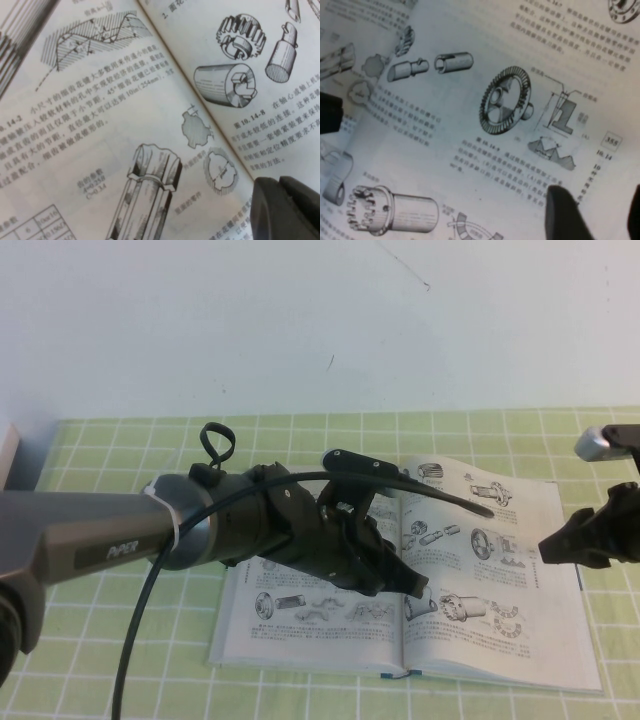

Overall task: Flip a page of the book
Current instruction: Open the closed book

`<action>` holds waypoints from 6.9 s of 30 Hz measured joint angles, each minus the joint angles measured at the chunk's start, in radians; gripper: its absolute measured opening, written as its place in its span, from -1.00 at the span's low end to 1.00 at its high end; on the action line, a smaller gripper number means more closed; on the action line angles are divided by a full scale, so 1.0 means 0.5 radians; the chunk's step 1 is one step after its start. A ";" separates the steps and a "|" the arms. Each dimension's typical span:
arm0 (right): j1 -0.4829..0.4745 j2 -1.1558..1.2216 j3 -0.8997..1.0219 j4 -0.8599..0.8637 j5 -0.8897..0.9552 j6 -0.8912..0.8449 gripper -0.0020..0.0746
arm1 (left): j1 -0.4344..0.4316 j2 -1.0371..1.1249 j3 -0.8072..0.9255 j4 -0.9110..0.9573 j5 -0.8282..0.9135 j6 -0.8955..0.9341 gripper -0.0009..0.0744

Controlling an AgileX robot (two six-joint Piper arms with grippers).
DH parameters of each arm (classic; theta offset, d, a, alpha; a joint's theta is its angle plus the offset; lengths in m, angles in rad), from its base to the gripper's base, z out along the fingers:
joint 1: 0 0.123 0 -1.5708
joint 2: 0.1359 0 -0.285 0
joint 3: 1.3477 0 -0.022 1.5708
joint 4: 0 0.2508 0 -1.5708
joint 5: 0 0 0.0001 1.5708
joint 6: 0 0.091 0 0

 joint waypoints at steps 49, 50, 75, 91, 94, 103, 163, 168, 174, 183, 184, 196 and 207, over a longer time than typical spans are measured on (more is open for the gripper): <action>0.063 0.259 -0.038 -0.022 -0.009 0.282 -0.70 | 0.000 0.000 -0.092 0.008 0.116 0.114 -0.98; 0.063 0.259 -0.038 -0.017 -0.009 0.282 -0.70 | 0.000 0.000 -0.105 0.021 0.127 0.118 -0.98; 0.123 0.285 -0.097 0.080 0.068 0.201 -0.70 | 0.000 0.075 -0.180 1.024 0.239 -0.698 -0.98; 0.113 0.285 -0.229 -0.095 0.221 0.220 -0.81 | 0.000 0.139 -0.213 1.024 0.295 -0.766 -0.98; 0.080 0.202 -0.242 -0.284 0.221 0.309 -0.90 | 0.000 0.139 -0.213 1.024 0.295 -0.766 -0.98; 0.068 0.185 -0.254 -0.728 0.146 0.640 -0.95 | 0.000 0.139 -0.213 1.024 0.288 -0.769 -0.98; 0.024 0.498 -0.296 0.211 0.430 0.321 -0.09 | 0.002 0.139 -0.213 1.057 0.302 -0.769 -0.98; 0.027 0.515 -0.296 0.268 0.455 0.296 -0.12 | 0.002 0.139 -0.213 1.057 0.302 -0.769 -0.98; 0.051 0.602 -0.293 0.505 0.594 0.160 -0.12 | 0.002 0.139 -0.213 1.057 0.302 -0.769 -0.98; 0.159 0.656 -0.293 0.753 0.627 -0.046 -0.13 | 0.002 0.139 -0.213 1.057 0.299 -0.769 -0.98; 0.170 0.659 -0.293 0.779 0.627 -0.071 -0.13 | 0.002 0.139 -0.213 1.057 0.299 -0.769 -0.98; 0.198 0.660 -0.280 0.840 0.619 -0.130 -0.13 | 0.001 -0.129 -0.175 1.307 0.319 -0.769 -0.98; 0.198 0.660 -0.280 0.840 0.615 -0.166 -0.15 | -0.405 -0.484 -0.175 1.527 0.178 -0.655 -0.98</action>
